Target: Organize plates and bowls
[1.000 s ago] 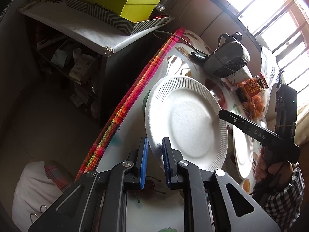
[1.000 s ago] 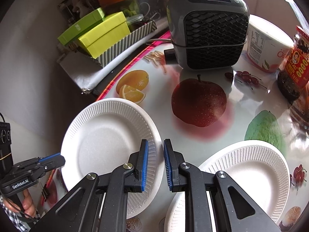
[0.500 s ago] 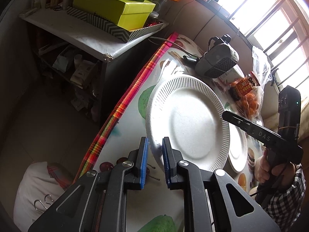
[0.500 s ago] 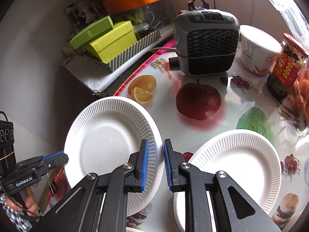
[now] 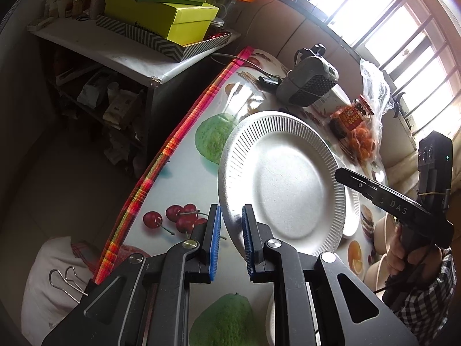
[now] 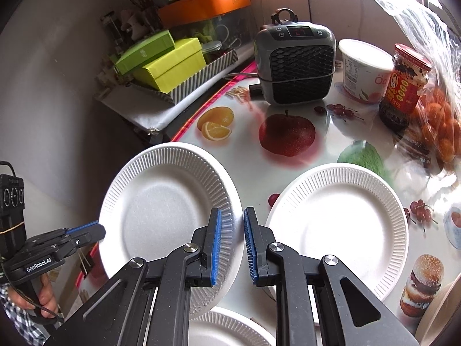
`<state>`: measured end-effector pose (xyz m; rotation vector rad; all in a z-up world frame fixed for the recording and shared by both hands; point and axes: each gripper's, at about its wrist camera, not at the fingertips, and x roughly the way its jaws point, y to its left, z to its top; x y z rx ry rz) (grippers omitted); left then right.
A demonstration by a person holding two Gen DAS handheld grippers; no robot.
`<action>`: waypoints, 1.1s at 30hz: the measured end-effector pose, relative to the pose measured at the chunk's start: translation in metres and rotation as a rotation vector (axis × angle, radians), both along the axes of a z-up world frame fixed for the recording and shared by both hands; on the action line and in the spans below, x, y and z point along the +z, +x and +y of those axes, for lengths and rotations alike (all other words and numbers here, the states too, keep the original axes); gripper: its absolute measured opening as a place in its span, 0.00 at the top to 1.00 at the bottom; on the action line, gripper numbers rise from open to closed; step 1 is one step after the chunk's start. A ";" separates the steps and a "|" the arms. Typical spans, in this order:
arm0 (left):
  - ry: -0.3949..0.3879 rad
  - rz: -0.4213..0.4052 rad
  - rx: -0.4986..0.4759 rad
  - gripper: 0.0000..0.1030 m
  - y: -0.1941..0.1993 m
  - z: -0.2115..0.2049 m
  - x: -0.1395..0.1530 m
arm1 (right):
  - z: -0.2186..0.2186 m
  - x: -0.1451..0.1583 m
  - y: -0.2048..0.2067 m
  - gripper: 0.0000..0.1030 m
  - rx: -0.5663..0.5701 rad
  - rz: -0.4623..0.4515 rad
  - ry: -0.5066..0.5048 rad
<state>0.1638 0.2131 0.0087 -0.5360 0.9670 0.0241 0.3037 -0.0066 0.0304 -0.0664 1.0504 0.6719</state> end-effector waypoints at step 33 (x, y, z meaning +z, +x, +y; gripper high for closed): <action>0.008 0.004 -0.130 0.85 -0.043 -0.058 -0.004 | -0.078 -0.005 -0.088 0.85 -0.102 0.013 0.016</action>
